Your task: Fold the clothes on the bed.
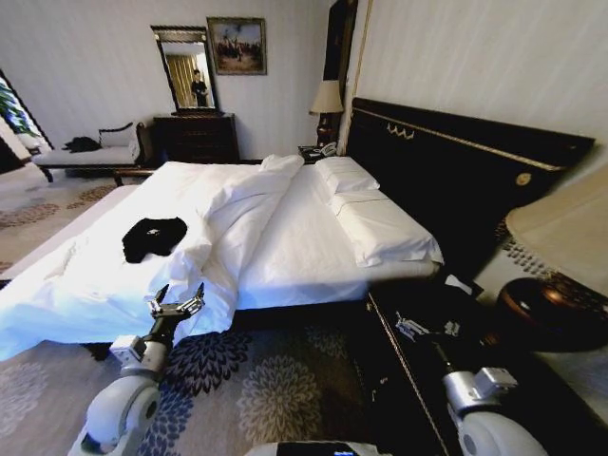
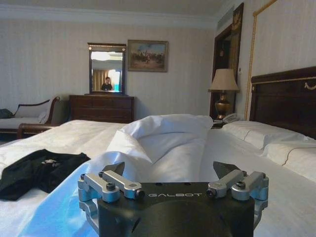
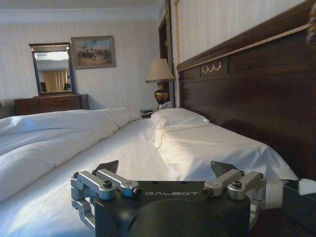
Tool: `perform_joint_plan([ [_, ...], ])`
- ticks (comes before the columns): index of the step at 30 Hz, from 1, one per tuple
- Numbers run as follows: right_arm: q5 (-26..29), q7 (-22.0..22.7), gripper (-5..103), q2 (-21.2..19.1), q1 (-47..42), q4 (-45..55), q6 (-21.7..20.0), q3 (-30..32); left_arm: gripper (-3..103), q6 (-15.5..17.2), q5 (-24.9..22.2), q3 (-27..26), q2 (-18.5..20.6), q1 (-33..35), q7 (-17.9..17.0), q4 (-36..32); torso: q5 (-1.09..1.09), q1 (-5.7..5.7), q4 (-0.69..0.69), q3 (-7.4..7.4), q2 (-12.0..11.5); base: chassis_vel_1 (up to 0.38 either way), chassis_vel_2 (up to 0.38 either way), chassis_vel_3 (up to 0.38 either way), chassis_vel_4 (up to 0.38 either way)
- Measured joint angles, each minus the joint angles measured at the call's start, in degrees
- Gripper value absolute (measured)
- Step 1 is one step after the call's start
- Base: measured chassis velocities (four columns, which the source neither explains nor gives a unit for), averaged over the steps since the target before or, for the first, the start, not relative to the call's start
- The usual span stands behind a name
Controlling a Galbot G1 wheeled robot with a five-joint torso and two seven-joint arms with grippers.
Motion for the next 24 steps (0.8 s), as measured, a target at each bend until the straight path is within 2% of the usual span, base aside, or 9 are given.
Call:
perform_joint_plan([
  [24, -0.30, 1.07, 100, 0.18, 0.27, -0.47, -1.22, 0.00, 100, -0.04, 0.08, 0.29, 0.08, -0.15, 0.06, 0.42, 0.00, 0.01, 0.00, 0.01, -0.01, -0.167, 0.176, 0.165, -0.171],
])
